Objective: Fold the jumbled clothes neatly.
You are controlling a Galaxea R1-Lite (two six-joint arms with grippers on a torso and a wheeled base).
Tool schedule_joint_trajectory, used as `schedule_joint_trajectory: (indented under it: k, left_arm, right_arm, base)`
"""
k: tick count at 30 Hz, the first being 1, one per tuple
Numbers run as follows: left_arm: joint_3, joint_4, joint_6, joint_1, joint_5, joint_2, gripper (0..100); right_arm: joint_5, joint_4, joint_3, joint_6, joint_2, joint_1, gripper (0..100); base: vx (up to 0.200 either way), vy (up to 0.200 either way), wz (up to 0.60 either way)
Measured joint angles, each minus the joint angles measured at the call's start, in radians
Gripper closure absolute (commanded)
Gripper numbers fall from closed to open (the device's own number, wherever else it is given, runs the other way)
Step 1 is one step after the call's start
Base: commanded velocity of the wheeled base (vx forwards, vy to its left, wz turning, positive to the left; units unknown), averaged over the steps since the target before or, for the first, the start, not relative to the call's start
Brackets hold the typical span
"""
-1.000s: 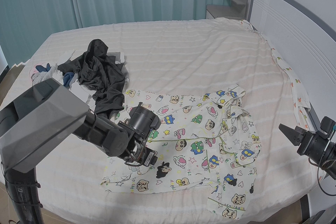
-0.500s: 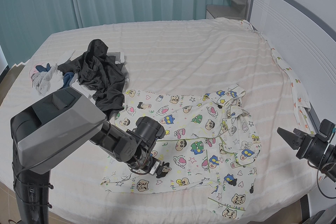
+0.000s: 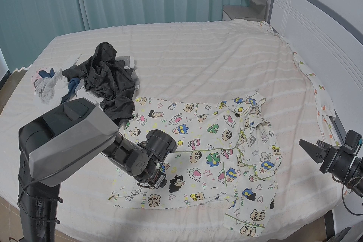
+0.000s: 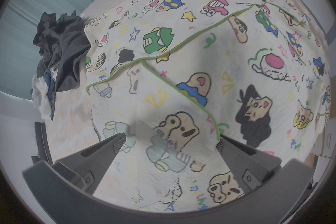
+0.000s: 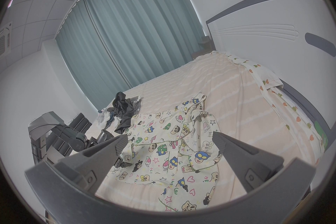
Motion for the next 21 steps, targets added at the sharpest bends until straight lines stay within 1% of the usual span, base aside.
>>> schedule_joint_trajectory:
  k: [4,8,11,18,21]
  left_arm:
    - [0.001,0.000,0.010,0.009,0.030,0.007,0]
    - [0.001,-0.001,0.044,0.028,0.086,-0.001,0]
    - [0.005,-0.003,0.068,0.048,0.104,-0.024,0]
    - [0.025,-0.004,0.105,0.130,0.141,-0.085,0]
    - [0.027,-0.008,0.114,0.185,0.147,-0.104,0]
  right_arm:
    - [0.000,0.000,0.000,0.000,-0.001,0.000,0]
    - [0.000,0.000,0.000,0.000,-0.001,0.000,0]
    - [0.001,0.000,0.001,0.000,-0.001,0.000,0]
    - [0.001,0.000,0.001,0.000,-0.001,0.000,0]
    - [0.001,-0.001,0.001,0.000,-0.003,0.000,0]
  base:
    - [0.000,0.000,0.00]
    - [0.000,0.000,0.00]
    - [0.000,0.000,0.00]
    - [0.000,0.000,0.00]
    - [0.000,0.000,0.00]
